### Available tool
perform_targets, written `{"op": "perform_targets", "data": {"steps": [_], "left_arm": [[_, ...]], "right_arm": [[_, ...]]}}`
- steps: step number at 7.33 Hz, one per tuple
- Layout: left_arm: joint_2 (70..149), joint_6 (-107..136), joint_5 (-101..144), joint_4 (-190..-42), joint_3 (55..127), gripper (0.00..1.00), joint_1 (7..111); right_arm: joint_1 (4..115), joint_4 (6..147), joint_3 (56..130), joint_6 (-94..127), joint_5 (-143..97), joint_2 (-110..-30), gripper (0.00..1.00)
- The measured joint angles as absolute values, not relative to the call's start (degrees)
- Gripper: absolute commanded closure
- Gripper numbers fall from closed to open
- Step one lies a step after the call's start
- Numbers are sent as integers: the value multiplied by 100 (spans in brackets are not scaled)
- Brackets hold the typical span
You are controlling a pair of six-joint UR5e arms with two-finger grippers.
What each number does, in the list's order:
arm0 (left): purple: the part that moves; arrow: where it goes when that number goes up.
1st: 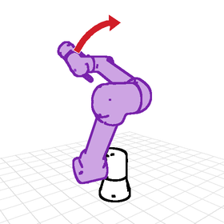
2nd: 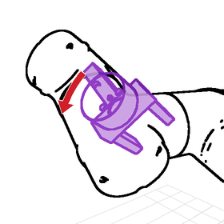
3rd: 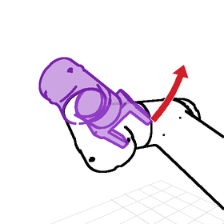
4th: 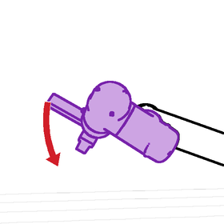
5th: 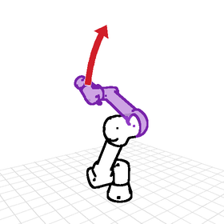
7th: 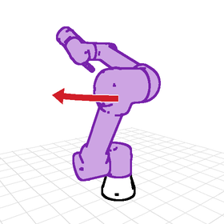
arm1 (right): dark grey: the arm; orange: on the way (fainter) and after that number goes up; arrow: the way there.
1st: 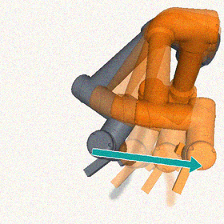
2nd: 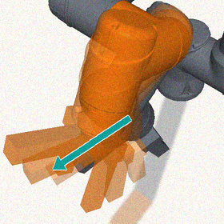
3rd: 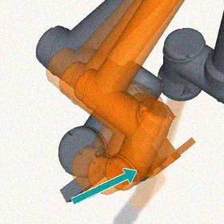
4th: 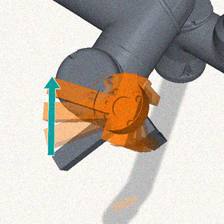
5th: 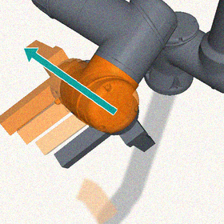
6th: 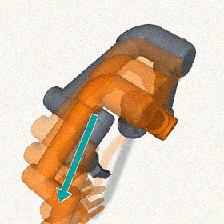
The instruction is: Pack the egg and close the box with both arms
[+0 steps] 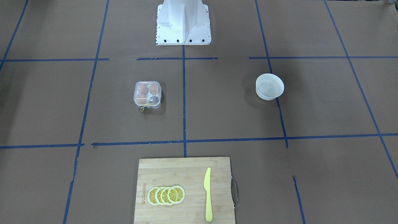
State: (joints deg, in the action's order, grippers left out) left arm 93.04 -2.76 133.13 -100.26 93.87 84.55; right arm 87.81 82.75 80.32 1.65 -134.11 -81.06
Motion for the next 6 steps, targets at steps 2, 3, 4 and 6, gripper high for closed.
{"op": "perform_targets", "data": {"steps": [2, 3, 4, 6], "left_arm": [[9314, -244, 13281, -10000, 9333, 0, 8458], [9390, -232, 13268, -9808, 9324, 0, 8460], [9530, -229, 13253, -9386, 9338, 0, 8465], [9747, -237, 13256, -8804, 9331, 0, 8487]], "right_arm": [[8894, 8271, 7961, 69, -13492, -8101, 0], [8923, 8276, 7929, 5, -13509, -8098, 0], [8933, 8280, 7910, -58, -13532, -8103, 0], [8938, 8287, 7845, -165, -13642, -8108, 0]]}}
